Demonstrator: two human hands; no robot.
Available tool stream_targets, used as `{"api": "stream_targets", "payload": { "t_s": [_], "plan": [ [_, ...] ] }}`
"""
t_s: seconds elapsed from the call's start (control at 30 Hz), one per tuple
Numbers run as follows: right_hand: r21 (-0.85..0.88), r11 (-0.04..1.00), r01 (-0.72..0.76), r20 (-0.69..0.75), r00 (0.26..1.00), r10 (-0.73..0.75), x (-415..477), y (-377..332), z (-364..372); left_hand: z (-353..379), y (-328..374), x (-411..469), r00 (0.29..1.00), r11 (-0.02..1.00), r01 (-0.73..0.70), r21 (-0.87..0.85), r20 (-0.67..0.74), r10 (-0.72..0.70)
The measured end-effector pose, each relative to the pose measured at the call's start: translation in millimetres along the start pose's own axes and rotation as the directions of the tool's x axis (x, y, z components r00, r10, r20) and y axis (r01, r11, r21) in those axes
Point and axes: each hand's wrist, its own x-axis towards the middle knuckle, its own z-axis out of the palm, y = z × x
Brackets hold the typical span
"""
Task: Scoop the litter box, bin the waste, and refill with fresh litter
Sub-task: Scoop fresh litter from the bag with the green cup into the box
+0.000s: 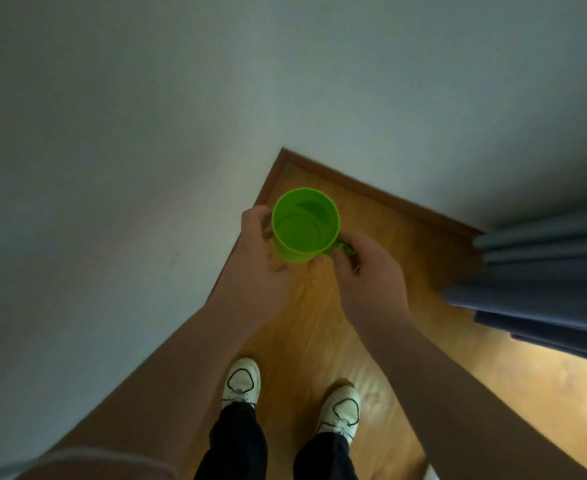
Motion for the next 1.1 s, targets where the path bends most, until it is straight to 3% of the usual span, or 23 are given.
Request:
{"api": "stream_targets", "payload": {
  "t_s": [0.23, 0.47, 0.87, 1.1],
  "plan": [
    [-0.015, 0.98, 0.196, -0.163, 0.967, -0.196, -106, -197, -218, -107, 268, -97, 0.971, 0.972, -0.234, -0.015, 0.051, 0.234],
    [-0.005, 0.931, 0.365, -0.365, 0.866, -0.342, -179, -329, -373, -177, 447, -176, 0.871, 0.87, -0.492, -0.026, -0.016, 0.491],
    [0.076, 0.803, 0.591, -0.62, 0.659, -0.427, -260, -440, -582, -205, 685, -243, 0.535, 0.535, -0.845, 0.002, -0.022, 0.845],
    [0.033, 0.796, 0.605, -0.683, 0.595, -0.424, -278, -447, -642, -183, 745, -252, 0.459, 0.459, -0.888, 0.015, 0.001, 0.888]
  ]
}}
